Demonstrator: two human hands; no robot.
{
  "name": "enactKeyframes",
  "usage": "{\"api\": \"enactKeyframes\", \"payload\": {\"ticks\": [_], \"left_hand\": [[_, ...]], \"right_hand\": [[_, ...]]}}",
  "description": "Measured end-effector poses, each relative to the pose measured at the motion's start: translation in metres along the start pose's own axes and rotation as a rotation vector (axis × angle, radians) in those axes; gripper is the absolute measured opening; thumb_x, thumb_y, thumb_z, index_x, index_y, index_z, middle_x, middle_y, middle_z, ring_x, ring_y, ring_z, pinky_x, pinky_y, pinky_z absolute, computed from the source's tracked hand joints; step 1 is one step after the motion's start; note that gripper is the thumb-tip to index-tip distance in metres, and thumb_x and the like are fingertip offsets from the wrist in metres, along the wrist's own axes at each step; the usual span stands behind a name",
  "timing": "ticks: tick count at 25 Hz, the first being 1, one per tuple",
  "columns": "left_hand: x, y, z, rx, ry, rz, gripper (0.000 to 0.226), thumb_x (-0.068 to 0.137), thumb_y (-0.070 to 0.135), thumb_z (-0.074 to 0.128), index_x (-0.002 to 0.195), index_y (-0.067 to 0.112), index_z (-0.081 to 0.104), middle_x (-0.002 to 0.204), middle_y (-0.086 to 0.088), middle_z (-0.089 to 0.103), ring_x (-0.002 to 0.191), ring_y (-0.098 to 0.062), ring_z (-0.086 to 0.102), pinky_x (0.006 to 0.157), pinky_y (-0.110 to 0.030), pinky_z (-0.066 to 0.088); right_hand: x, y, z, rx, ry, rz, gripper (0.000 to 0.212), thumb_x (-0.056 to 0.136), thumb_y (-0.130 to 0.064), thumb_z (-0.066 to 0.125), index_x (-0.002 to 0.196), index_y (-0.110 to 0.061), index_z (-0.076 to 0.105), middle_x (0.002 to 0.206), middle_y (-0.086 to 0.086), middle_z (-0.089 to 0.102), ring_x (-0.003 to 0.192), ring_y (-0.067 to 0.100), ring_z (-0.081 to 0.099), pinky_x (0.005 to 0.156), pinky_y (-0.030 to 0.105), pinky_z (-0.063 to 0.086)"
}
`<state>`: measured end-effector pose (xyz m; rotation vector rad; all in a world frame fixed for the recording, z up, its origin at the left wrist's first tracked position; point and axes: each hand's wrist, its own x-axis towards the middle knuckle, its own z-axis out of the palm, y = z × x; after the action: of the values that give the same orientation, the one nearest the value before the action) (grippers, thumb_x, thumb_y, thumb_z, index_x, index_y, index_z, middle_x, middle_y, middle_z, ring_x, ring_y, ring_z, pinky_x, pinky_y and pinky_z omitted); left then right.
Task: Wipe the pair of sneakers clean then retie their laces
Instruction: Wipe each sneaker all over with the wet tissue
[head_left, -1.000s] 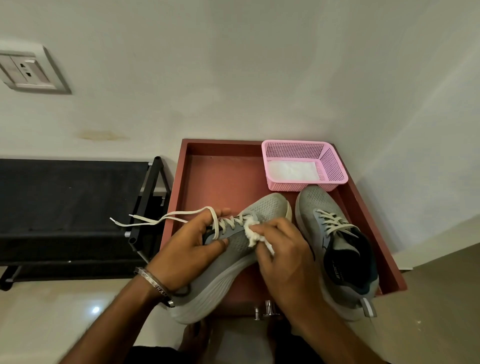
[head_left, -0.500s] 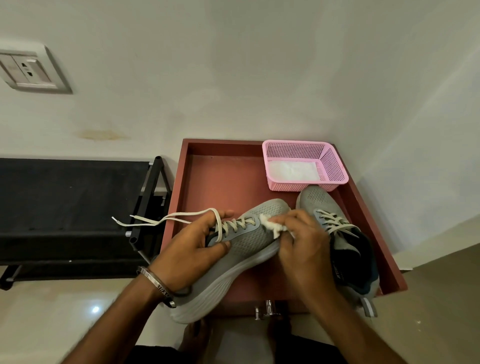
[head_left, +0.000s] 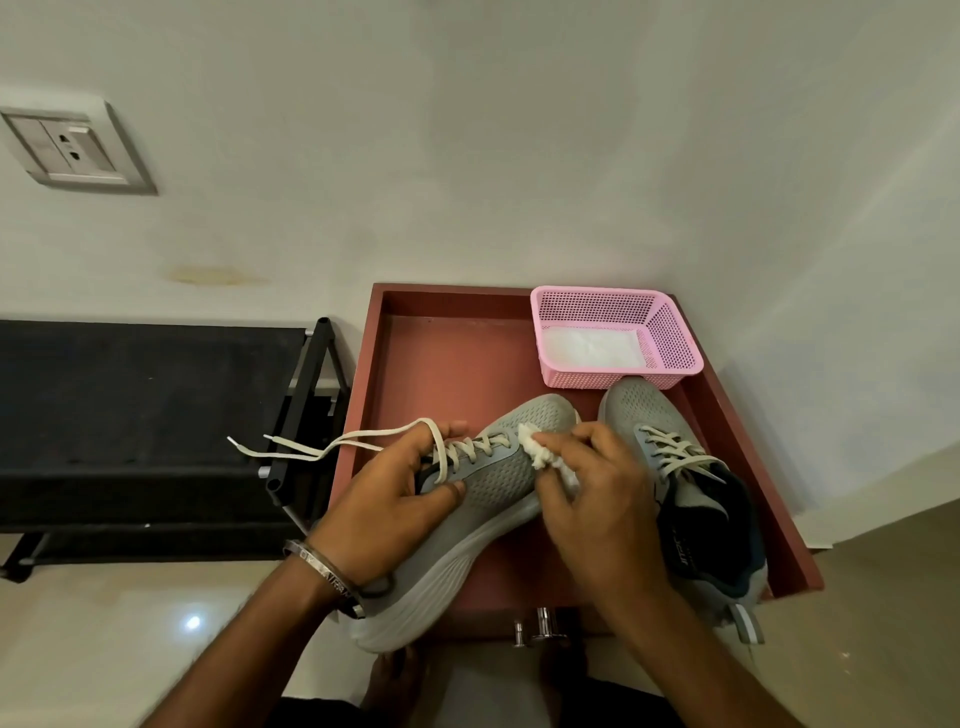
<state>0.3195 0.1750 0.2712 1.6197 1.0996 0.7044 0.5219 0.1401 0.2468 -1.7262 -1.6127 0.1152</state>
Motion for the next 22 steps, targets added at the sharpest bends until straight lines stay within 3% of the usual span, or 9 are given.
{"api": "enactKeyframes", "payload": {"ticks": [3, 5, 8, 10, 13, 17, 22], "left_hand": [[0.001, 0.001, -0.002, -0.012, 0.039, 0.002, 0.043, 0.089, 0.001, 0.063, 0.125, 0.024, 0.057, 0.123, 0.010, 0.064, 0.112, 0.004, 0.059, 0.095, -0.013, 0.047], [0.001, 0.000, -0.004, 0.010, 0.025, -0.001, 0.044, 0.089, 0.003, 0.064, 0.126, 0.026, 0.057, 0.123, 0.013, 0.063, 0.113, 0.005, 0.058, 0.097, -0.016, 0.048], [-0.001, -0.002, -0.001, 0.065, -0.008, 0.020, 0.048, 0.089, 0.007, 0.065, 0.130, 0.030, 0.055, 0.123, 0.019, 0.063, 0.115, 0.007, 0.057, 0.100, -0.022, 0.049], [-0.001, -0.004, 0.003, 0.092, 0.002, 0.017, 0.051, 0.088, 0.008, 0.066, 0.131, 0.033, 0.055, 0.122, 0.021, 0.064, 0.114, 0.007, 0.057, 0.102, -0.026, 0.049], [-0.001, -0.006, 0.003, 0.117, 0.009, 0.023, 0.051, 0.088, 0.009, 0.066, 0.132, 0.034, 0.054, 0.123, 0.021, 0.063, 0.116, 0.007, 0.057, 0.103, -0.031, 0.048], [-0.003, -0.006, 0.009, 0.187, 0.001, 0.052, 0.052, 0.084, 0.023, 0.062, 0.133, 0.037, 0.051, 0.124, 0.023, 0.062, 0.117, 0.005, 0.056, 0.102, -0.036, 0.049], [-0.005, -0.003, 0.012, 0.228, 0.019, 0.045, 0.053, 0.081, 0.030, 0.058, 0.131, 0.041, 0.050, 0.122, 0.024, 0.063, 0.116, 0.002, 0.058, 0.099, -0.039, 0.051]], "right_hand": [[-0.015, -0.014, -0.001, 0.033, -0.134, -0.120, 0.040, 0.085, -0.011, 0.068, 0.125, -0.018, 0.066, 0.100, -0.005, 0.052, 0.089, 0.010, 0.055, 0.071, 0.028, 0.054], [-0.008, -0.007, 0.000, 0.015, -0.125, -0.187, 0.036, 0.090, -0.009, 0.063, 0.125, -0.016, 0.066, 0.100, -0.002, 0.051, 0.088, 0.013, 0.055, 0.070, 0.028, 0.053], [0.016, 0.010, 0.001, -0.084, 0.017, -0.053, 0.026, 0.091, -0.010, 0.063, 0.115, -0.012, 0.070, 0.095, -0.001, 0.052, 0.081, 0.013, 0.052, 0.063, 0.033, 0.053], [0.011, 0.006, 0.005, -0.093, -0.018, -0.003, 0.023, 0.091, -0.011, 0.062, 0.112, -0.010, 0.071, 0.094, -0.002, 0.052, 0.080, 0.013, 0.052, 0.063, 0.032, 0.052], [-0.002, -0.002, 0.005, -0.087, -0.110, -0.096, 0.022, 0.090, -0.007, 0.063, 0.111, -0.007, 0.071, 0.093, 0.001, 0.052, 0.078, 0.017, 0.054, 0.062, 0.032, 0.051], [0.026, 0.021, 0.004, -0.173, -0.015, 0.028, 0.022, 0.090, -0.009, 0.060, 0.108, -0.010, 0.072, 0.093, 0.004, 0.053, 0.079, 0.021, 0.055, 0.064, 0.036, 0.050], [0.005, 0.002, 0.008, -0.165, -0.124, -0.037, 0.021, 0.088, -0.005, 0.061, 0.106, -0.006, 0.073, 0.094, 0.006, 0.057, 0.081, 0.021, 0.056, 0.066, 0.036, 0.052]]}}
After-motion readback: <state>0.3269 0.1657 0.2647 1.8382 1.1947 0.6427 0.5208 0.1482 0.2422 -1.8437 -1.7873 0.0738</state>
